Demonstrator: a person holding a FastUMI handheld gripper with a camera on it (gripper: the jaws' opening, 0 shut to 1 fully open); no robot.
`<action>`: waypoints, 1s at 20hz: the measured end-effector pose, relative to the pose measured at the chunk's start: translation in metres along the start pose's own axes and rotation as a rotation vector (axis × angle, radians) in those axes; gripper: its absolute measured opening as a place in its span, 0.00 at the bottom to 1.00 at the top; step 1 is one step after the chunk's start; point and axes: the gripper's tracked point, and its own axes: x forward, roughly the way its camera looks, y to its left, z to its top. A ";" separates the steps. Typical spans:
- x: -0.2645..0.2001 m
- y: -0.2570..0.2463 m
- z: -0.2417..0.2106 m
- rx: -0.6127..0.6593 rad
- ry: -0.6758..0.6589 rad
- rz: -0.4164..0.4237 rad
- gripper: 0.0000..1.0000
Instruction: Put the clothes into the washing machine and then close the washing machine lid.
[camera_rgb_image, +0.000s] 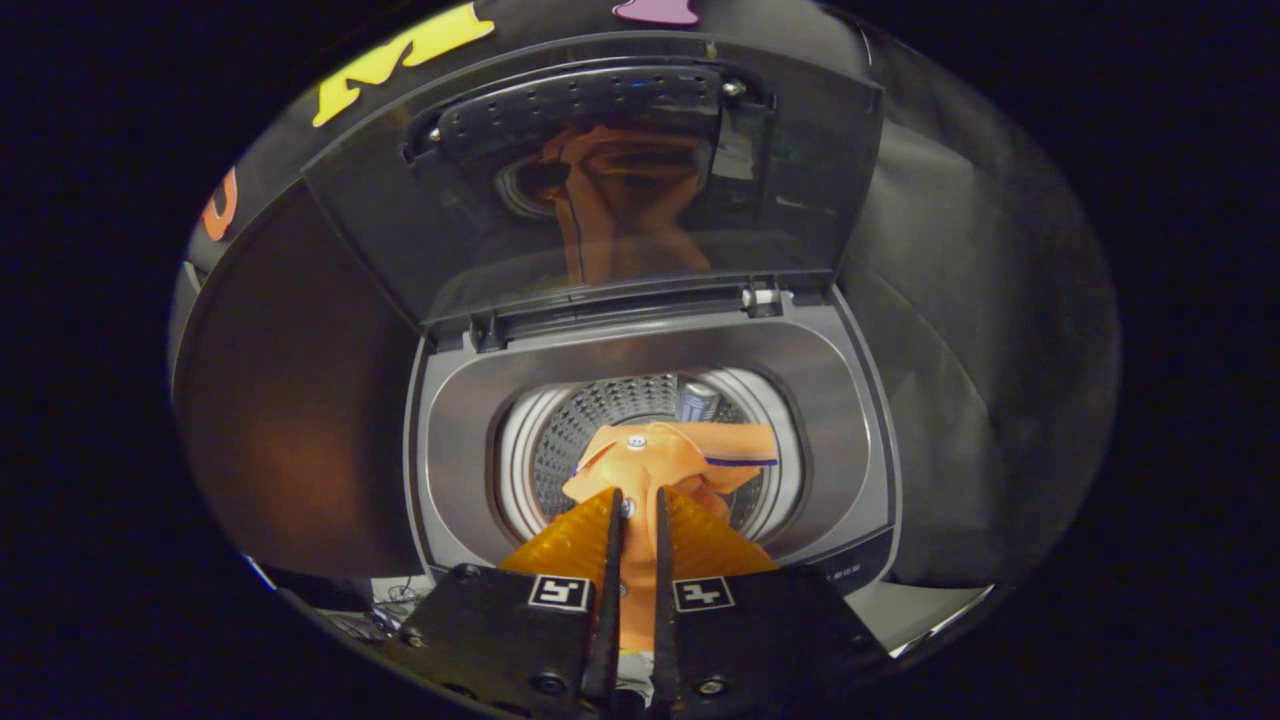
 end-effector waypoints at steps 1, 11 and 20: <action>0.000 -0.001 0.000 -0.002 -0.012 0.000 0.19; -0.011 -0.014 0.001 -0.037 -0.069 -0.052 0.86; -0.040 -0.019 0.012 -0.086 -0.161 -0.057 0.86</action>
